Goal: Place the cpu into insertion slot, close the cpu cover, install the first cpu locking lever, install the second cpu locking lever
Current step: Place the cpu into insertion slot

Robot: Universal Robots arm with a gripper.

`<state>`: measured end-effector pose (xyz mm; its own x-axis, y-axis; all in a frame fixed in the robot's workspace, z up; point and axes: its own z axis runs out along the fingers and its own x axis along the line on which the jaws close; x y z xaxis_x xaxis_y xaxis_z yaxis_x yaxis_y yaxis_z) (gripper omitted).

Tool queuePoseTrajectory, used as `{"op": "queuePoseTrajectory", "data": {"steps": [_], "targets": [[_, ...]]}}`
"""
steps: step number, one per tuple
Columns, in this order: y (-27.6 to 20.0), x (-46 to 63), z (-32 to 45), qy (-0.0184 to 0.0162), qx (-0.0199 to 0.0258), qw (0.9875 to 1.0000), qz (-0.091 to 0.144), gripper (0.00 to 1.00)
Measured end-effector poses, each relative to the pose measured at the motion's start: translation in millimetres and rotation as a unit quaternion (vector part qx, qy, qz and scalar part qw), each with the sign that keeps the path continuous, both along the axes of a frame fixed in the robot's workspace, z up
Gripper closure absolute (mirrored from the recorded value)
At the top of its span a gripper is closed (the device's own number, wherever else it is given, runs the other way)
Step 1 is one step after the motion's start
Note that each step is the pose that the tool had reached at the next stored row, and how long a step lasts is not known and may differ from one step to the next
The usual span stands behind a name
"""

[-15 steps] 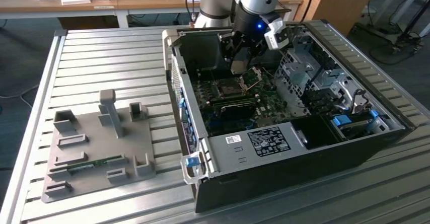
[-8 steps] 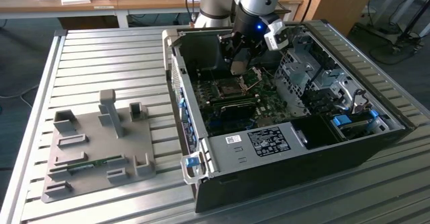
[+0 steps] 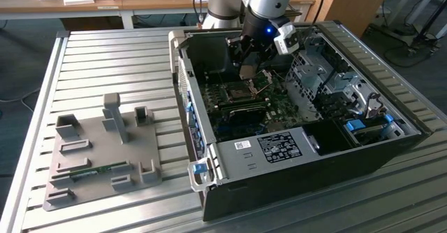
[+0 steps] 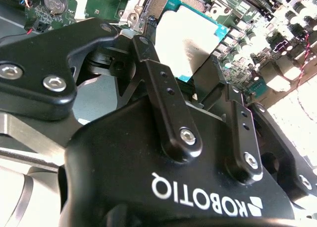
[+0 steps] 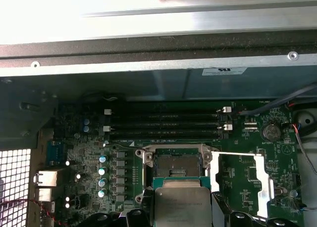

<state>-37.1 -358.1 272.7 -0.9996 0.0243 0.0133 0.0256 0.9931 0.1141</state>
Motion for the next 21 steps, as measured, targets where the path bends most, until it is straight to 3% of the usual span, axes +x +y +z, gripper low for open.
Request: {"op": "queuePoseTrajectory", "data": {"steps": [21], "targets": [[1.5,-0.1,-1.7,0.0000,0.0000,1.0000,0.000,0.46]]}}
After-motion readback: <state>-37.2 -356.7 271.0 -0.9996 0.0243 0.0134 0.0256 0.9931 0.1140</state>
